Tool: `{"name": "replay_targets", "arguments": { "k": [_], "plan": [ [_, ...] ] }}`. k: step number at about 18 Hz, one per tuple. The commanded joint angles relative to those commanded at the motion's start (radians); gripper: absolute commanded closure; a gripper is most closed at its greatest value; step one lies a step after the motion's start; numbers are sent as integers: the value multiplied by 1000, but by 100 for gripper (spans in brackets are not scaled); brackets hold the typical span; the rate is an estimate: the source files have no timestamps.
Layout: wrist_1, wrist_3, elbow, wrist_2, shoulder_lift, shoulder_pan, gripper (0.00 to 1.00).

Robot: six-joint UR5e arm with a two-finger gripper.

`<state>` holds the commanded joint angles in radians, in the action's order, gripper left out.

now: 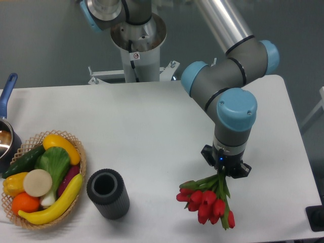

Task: Insert the flowers into the vase
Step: 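Carry the red tulip bunch in the gripper toward the black vase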

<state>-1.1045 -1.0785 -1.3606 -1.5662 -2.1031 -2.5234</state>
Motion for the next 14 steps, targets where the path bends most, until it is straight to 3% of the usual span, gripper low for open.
{"name": "replay_targets", "arguments": {
  "k": [11,14],
  "plan": [
    [124,150,0,207,-2,28,97],
    [138,184,0,325,-2,32,97]
  ]
}}
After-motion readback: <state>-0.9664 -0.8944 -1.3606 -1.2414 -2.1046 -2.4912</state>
